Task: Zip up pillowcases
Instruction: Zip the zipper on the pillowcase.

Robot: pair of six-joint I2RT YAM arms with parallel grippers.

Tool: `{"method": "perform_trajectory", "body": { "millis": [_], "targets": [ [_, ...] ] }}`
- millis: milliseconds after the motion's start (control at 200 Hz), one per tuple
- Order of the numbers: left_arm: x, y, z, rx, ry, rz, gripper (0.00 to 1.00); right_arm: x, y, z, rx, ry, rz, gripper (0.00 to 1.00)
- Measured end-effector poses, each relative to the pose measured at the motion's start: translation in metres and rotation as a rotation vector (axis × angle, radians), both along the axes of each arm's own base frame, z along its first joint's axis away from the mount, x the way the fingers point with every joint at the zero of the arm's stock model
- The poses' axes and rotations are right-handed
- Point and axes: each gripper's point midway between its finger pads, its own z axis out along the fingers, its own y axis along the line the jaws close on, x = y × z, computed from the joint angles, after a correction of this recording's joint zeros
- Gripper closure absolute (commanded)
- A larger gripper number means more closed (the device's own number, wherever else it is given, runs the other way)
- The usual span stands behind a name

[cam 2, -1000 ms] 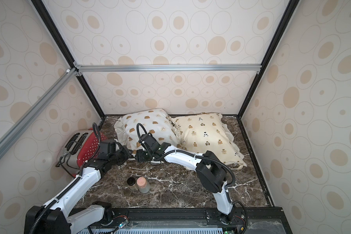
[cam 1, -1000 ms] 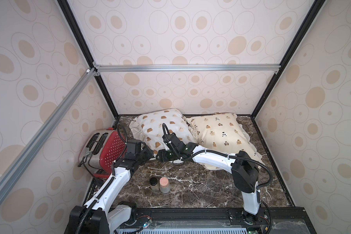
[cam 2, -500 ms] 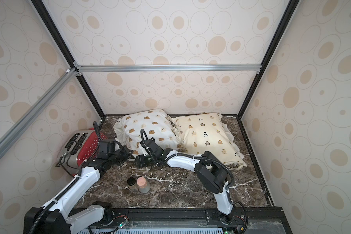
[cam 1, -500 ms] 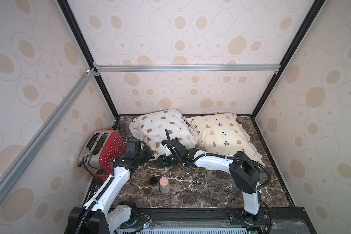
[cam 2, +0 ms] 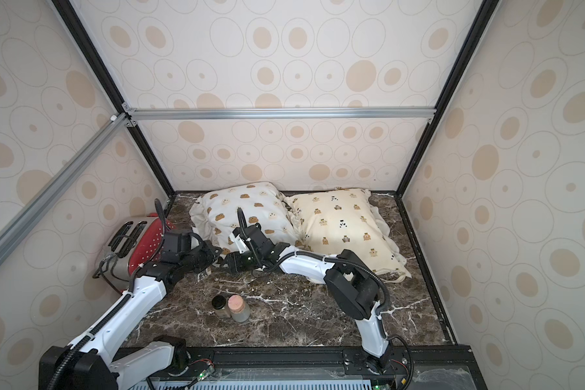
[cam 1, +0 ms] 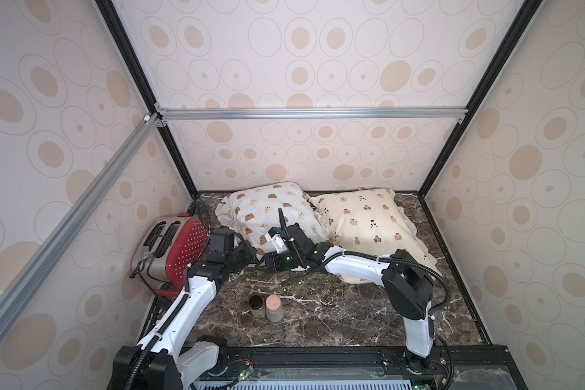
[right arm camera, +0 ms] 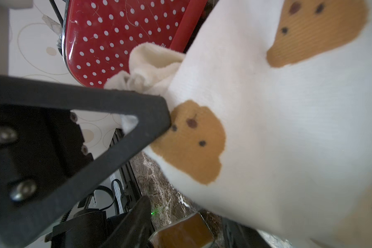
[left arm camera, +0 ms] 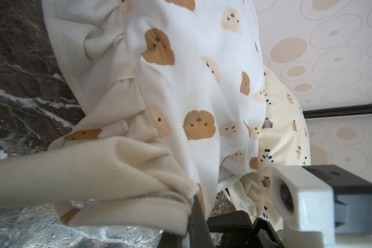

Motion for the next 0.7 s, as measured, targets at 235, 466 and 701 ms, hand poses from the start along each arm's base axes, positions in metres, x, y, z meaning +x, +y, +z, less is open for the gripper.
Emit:
{"method": "perform_trajectory", "body": {
  "millis": [235, 466, 701],
  "targets": [
    [-0.001, -0.001, -0.001, 0.006, 0.009, -0.017, 1.00, 0.006, 0.005, -0.010, -0.003, 0.004, 0.013, 0.42],
    [-0.001, -0.004, 0.000, 0.002, 0.007, -0.035, 1.00, 0.010, 0.010, -0.008, 0.014, -0.009, 0.033, 0.42],
    [-0.001, -0.004, 0.000, 0.004, 0.006, -0.039, 1.00, 0.011, 0.016, -0.004, 0.042, -0.020, 0.048, 0.46]
  ]
}}
